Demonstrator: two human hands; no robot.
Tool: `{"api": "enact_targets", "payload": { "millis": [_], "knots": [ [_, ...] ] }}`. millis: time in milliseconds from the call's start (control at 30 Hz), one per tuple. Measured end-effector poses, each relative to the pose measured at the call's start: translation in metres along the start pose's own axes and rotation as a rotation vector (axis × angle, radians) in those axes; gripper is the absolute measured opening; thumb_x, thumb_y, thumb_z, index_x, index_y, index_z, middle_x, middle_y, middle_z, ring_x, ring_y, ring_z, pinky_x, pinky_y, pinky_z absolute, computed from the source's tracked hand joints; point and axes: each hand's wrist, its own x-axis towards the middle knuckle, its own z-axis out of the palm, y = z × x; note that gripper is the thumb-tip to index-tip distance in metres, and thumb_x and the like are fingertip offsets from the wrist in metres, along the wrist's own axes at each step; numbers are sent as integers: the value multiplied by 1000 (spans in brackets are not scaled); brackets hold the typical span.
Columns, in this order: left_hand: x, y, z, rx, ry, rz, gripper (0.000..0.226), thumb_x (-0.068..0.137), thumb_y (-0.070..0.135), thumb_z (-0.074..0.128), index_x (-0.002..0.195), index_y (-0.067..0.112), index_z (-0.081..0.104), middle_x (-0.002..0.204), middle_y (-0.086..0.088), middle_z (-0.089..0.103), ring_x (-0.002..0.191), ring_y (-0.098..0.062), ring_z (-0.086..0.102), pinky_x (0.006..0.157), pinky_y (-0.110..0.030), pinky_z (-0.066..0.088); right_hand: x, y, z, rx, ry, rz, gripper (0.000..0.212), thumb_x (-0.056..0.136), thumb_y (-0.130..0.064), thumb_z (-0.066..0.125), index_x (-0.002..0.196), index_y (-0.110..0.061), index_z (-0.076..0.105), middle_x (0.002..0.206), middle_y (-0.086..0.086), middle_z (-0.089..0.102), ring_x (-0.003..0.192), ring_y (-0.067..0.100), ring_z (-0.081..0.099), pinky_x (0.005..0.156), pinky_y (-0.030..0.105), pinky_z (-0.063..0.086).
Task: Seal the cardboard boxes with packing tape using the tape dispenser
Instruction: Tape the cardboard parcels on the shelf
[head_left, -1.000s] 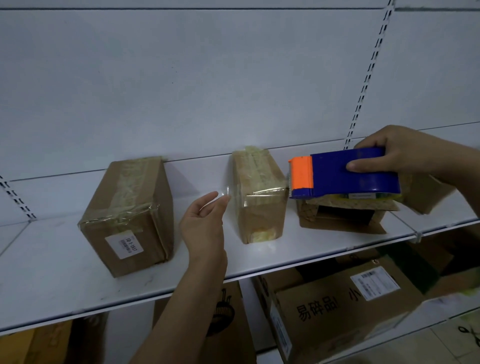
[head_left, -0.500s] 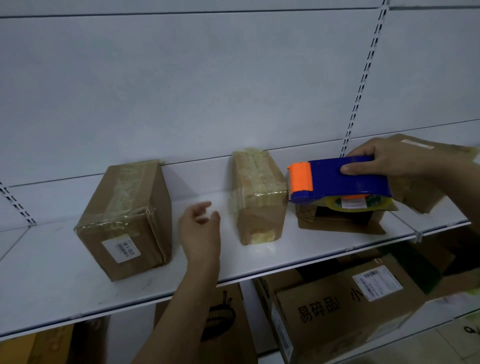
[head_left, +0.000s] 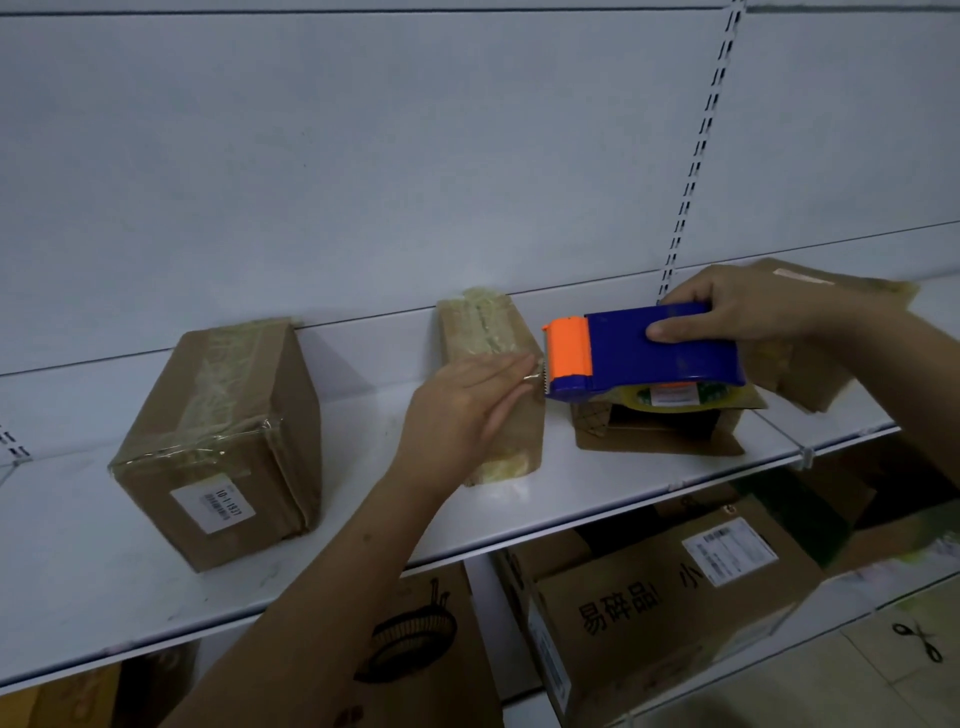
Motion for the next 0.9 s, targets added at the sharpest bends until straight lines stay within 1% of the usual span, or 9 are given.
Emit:
{"api": "enact_targets", "payload": {
  "millis": [200,367,467,567,667,733,800,867,900],
  "knots": [
    [-14,-10,6,-340,54,-301,29,103,23,47,119,11,67,137,1,55,132,-5,46,114,-26,34,2,10,21,85,21,12,37,79,-54,57,99,-24,67,79,-13,73,72,3,69,55,11,47],
    [-18,4,25,-447,197,-436,28,104,7,35,113,4,61,145,-14,47,143,-16,36,117,-28,29,1,16,37,207,64,-1,36,83,-49,57,101,-19,66,80,-6,74,71,7,70,58,14,51],
    [-21,-14,25,-518,108,-468,33,106,13,32,128,5,54,155,-7,39,144,-11,34,119,-31,29,-3,8,39,187,48,-30,39,78,-54,57,97,-21,65,78,-8,74,69,7,69,60,17,50],
    [-19,-30,15,-763,26,-697,44,107,29,30,146,11,40,154,-1,41,140,-13,41,117,-33,34,-4,-5,55,130,14,-62,44,80,-62,55,94,-23,66,78,-7,74,68,9,69,64,23,50],
    [-7,-34,4,-973,-18,-906,45,109,32,29,153,23,32,153,0,42,137,-15,46,113,-30,38,-1,-20,81,67,-8,-96,41,81,-64,51,88,-25,63,72,-15,70,61,1,64,55,12,43],
    [-1,-37,-2,-948,-94,-989,50,109,36,27,157,27,21,158,6,31,139,-10,38,113,-25,32,-1,-23,92,56,28,-124,36,84,-61,52,88,-27,61,69,-21,67,62,-4,62,52,9,41],
    [3,-42,-7,-741,-192,-1011,54,109,34,31,159,26,14,163,5,19,148,-13,23,120,-28,21,-2,-21,94,78,73,-122,37,84,-62,52,95,-28,63,75,-21,69,67,-5,64,53,9,44],
    [4,-45,-13,-464,-152,-924,54,107,21,40,158,20,21,165,0,15,152,-15,13,124,-34,13,-2,-16,92,87,107,-108,46,81,-66,51,105,-29,63,83,-14,71,72,-2,66,56,12,47],
    [9,-44,-16,-373,-73,-816,52,104,12,42,155,17,31,163,-2,23,150,-15,18,124,-33,16,-1,-14,91,77,119,-107,50,79,-68,50,108,-29,63,85,-12,71,73,-2,66,57,13,47]
  ]
}}
